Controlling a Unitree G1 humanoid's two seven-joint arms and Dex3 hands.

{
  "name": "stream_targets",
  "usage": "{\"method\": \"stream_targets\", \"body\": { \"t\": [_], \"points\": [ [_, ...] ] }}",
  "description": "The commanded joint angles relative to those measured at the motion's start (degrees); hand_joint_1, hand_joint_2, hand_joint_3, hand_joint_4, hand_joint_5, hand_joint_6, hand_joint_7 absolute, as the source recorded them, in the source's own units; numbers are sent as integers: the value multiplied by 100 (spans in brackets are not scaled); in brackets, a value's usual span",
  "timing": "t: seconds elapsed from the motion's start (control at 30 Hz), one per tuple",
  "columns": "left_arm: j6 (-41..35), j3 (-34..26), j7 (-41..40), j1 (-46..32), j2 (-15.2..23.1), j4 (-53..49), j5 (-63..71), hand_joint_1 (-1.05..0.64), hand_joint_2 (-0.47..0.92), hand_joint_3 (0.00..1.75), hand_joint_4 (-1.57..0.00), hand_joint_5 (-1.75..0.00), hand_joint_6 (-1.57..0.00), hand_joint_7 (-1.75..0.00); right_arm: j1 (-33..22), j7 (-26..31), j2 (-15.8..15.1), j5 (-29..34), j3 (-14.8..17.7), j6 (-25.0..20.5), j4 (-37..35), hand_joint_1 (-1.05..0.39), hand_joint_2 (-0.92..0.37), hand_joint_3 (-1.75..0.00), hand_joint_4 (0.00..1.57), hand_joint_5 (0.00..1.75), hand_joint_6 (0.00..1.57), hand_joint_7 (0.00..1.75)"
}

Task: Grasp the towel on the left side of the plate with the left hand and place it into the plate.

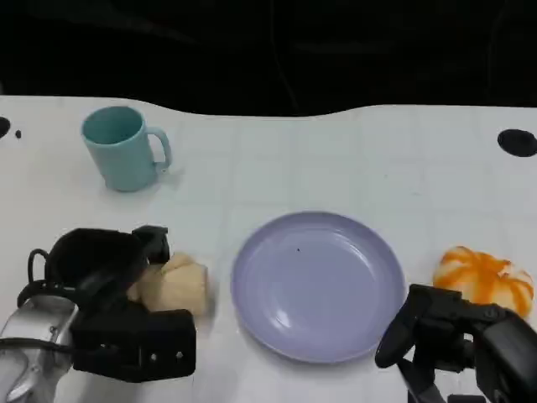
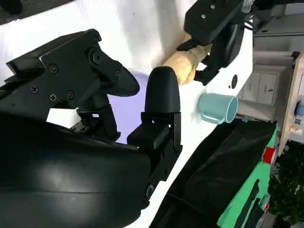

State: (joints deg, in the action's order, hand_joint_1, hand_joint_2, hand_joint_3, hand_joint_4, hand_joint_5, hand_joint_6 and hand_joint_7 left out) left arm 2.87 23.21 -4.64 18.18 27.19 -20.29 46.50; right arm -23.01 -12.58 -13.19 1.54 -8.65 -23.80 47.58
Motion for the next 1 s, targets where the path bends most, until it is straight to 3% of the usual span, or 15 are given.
{"method": "stream_targets", "body": {
  "t": [0.03,0.1,0.3,0.4,0.47,0.7,1.0],
  "points": [
    [-195,-295,38,19,12,495,-104,-22,92,10,-84,-175,-57,-165,13,39,9,-20,-1,-54,38,-11,-57,-104,76,167,69,136],
    [-302,-370,119,15,-43,628,-160,-19,92,12,-85,-175,-55,-173,4,53,30,-30,-16,-52,24,-11,-58,-105,76,167,69,136],
    [-663,-569,270,48,-289,1252,-307,-17,88,22,-88,-175,-62,-175,12,32,49,-92,-24,8,-43,-11,-57,-105,76,168,69,137],
    [-602,-600,254,38,-406,1559,-348,-17,57,80,-91,-175,-65,-175,0,14,32,-106,-22,65,-76,-11,-58,-105,76,168,69,137],
    [-543,-568,281,49,-540,1792,-408,-19,51,91,-91,-175,-65,-175,-2,22,9,-66,-35,32,-45,-12,-57,-105,75,168,68,137],
    [-832,-228,594,171,-1094,2300,-246,-24,44,105,-94,-175,-70,-172,-179,131,86,-67,77,116,-17,-9,-58,-105,77,168,69,136],
    [-1103,161,887,384,-1813,2168,-227,-20,40,116,-95,-175,-74,-167,-262,134,19,-17,287,223,0,-9,-58,-105,73,169,67,137]
  ]
}}
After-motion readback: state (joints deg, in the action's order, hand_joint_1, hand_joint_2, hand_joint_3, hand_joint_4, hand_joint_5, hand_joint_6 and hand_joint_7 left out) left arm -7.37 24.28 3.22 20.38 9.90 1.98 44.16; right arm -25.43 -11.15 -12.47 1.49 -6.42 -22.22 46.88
